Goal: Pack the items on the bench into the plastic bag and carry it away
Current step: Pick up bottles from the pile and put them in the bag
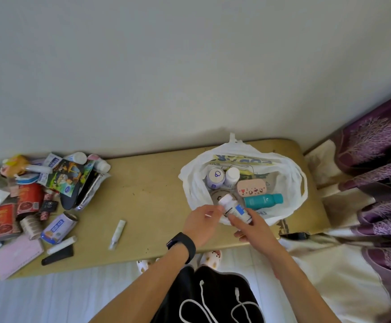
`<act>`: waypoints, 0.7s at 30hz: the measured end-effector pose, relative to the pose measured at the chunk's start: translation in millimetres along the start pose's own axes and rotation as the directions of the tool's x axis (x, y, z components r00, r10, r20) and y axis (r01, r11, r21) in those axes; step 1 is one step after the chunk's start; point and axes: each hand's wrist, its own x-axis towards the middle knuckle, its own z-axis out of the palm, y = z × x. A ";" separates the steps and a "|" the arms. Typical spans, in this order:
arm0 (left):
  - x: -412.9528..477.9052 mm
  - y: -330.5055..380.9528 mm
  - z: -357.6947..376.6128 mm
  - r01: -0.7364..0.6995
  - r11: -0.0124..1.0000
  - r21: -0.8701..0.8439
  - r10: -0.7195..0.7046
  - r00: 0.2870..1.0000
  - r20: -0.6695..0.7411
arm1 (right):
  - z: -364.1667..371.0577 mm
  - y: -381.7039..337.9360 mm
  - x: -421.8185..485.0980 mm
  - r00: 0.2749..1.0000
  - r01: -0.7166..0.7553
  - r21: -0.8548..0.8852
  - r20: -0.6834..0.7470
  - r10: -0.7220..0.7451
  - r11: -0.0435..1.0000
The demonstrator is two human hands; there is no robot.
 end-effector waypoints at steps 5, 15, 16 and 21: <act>24.1 -21.1 7.1 -0.482 0.283 0.829 0.458 0.827 0.325 | -40.6 0.6 39.1 0.958 -0.104 -0.357 -0.287 -0.003 0.928; 33.4 -11.5 -3.3 -0.399 0.113 0.910 0.234 0.901 0.366 | -28.1 16.9 94.8 0.981 0.041 -0.886 -0.052 -0.186 0.462; 32.2 -12.3 -4.6 -0.398 0.123 0.909 0.236 0.901 0.363 | -28.2 22.6 97.0 0.991 0.013 -0.891 -0.050 -0.127 0.454; 29.2 -22.7 -9.0 -0.407 0.231 0.884 0.286 0.897 0.338 | -29.2 42.8 103.4 0.996 0.008 -0.881 -0.032 -0.077 0.473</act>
